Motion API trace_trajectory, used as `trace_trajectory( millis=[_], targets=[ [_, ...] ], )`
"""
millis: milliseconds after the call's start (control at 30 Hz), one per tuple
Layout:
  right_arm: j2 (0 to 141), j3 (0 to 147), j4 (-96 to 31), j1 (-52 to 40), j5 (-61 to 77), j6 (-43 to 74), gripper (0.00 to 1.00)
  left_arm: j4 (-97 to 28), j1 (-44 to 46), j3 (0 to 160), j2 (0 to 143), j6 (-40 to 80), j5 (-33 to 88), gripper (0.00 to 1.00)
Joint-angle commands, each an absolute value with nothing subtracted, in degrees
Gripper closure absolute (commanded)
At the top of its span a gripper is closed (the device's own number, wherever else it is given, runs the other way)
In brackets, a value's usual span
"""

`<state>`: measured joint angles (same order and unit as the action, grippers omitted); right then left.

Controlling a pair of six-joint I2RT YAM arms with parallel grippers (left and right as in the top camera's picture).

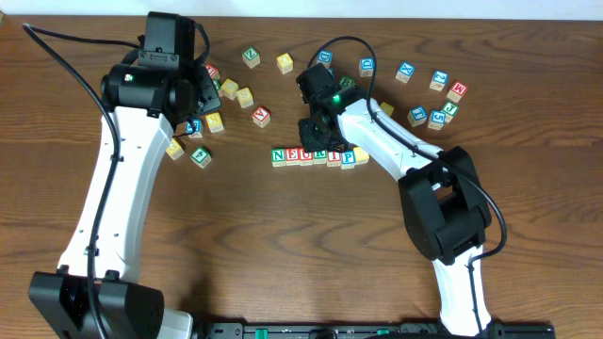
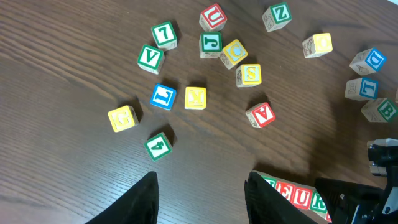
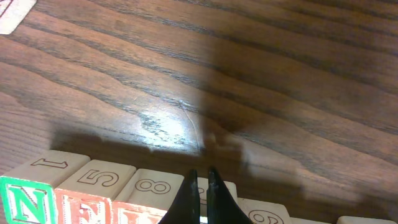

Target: Spell out NEURIPS

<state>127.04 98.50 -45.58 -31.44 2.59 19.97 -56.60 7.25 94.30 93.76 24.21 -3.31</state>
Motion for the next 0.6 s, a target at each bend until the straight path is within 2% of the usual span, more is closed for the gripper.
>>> trace_trajectory(
  millis=[0,567],
  targets=[
    [127.5,98.4,-45.8,-31.8,2.3,20.3,0.99,-56.6,7.4,93.9,94.4,24.8,-3.4,0.56],
    [123.3,101.2,-47.2,-29.1,2.3,20.3,0.99,-56.6,7.4,93.9,94.4,24.7,-3.4,0.56]
  ],
)
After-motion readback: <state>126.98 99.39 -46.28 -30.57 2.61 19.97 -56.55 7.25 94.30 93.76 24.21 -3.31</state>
